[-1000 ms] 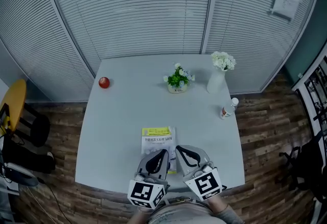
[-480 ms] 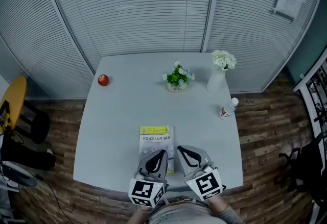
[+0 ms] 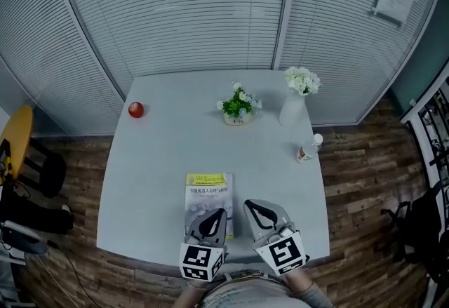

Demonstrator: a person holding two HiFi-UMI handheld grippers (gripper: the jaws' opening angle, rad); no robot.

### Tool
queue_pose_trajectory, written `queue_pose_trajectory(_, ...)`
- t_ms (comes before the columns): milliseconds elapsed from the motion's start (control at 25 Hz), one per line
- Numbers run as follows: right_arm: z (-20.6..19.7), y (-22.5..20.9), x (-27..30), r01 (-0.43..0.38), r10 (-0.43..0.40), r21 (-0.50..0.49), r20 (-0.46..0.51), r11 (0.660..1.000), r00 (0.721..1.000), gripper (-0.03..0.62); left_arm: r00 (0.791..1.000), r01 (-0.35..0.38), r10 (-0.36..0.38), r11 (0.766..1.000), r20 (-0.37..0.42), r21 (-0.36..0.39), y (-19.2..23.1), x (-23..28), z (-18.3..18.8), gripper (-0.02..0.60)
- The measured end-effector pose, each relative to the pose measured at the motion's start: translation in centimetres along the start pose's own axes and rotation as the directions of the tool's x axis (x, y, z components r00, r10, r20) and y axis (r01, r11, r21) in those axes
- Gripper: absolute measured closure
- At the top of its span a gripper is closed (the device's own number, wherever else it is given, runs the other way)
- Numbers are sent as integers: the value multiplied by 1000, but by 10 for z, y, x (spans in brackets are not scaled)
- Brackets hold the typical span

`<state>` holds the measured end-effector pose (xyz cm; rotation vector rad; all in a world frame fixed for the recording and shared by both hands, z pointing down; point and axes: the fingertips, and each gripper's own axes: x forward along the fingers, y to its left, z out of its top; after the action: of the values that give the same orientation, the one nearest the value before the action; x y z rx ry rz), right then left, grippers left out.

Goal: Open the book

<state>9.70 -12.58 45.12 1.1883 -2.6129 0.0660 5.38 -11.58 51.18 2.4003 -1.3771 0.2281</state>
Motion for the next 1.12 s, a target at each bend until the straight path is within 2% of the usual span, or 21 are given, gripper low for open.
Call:
queue_pose_trajectory(400, -16, -16, -8, 9, -9, 0, -8, 1000, 1000, 592, 992, 4, 1, 999, -124, 39, -5, 20, -45, 583)
queue_pose_trajectory(680, -16, -22, -9, 25, -24, 27, -35, 999, 999, 592, 971, -8, 0, 1000, -240, -29, 3, 36, -90, 583)
queue_pose_trajectory(840, -20, -23, -9, 23, -22, 28, -43, 999, 999, 591, 956, -9, 20, 999, -293, 39, 7, 42, -110, 583)
queue_pose_trajectory(1120, -28, -25, -6, 19, -18, 30, -50, 999, 999, 592, 930, -30, 60, 996, -363, 90, 17, 48, -138, 583)
